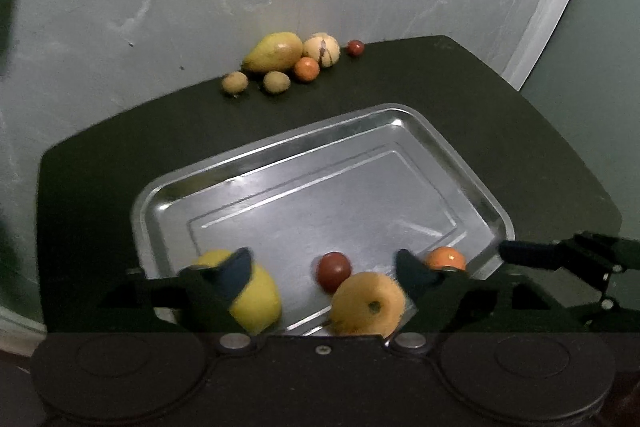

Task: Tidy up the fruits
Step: 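Open both tools to drop the tomato and orange into the tray, then move both tools past the tray toward the row of fruits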

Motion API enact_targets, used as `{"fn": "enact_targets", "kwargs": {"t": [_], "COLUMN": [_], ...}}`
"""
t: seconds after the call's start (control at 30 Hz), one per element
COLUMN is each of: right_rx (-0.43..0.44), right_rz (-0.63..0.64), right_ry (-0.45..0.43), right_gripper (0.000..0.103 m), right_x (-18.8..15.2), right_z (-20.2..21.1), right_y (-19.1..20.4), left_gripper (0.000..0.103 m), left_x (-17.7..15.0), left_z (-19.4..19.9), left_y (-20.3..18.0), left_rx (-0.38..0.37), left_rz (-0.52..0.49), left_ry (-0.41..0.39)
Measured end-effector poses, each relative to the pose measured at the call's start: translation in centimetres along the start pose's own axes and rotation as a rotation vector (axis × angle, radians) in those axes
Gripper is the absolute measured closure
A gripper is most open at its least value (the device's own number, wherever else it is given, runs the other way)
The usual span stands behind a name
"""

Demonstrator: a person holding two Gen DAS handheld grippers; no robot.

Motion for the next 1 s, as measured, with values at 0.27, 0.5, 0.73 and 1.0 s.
{"fn": "enact_targets", "kwargs": {"t": [0.27,0.5,0.73,1.0], "right_rx": [0.024,0.026,0.047,0.078], "right_rz": [0.026,0.076,0.154,0.234], "right_ry": [0.03,0.038,0.042,0.035], "right_gripper": [0.003,0.0,0.0,0.0], "right_x": [0.3,0.7,1.2,2.2], "right_z": [0.8,0.7,0.5,0.0], "right_y": [1.0,2.9,5.4,7.2], "left_gripper": [0.005,0.003,0.002,0.001], "left_x": [-1.2,-2.6,-3.7,-3.8], "left_z": [2.5,3.8,4.7,4.8], "left_y": [1.9,4.1,6.3,8.2], "left_rx": [0.07,0.139,0.191,0.257], "left_rz": [0.032,0.088,0.155,0.234], "left_ry": [-0.007,-0.012,-0.021,-0.043]}}
Point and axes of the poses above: each gripper's, at about its wrist camera, not at the fingertips, and z roughly against the way its jaws point, y to its left, x to its top, the point moved 2 cm from there along -z, roughly the way its jaws point, and after that the axes turned 11 degrees about -x, right-handed, at the moved point
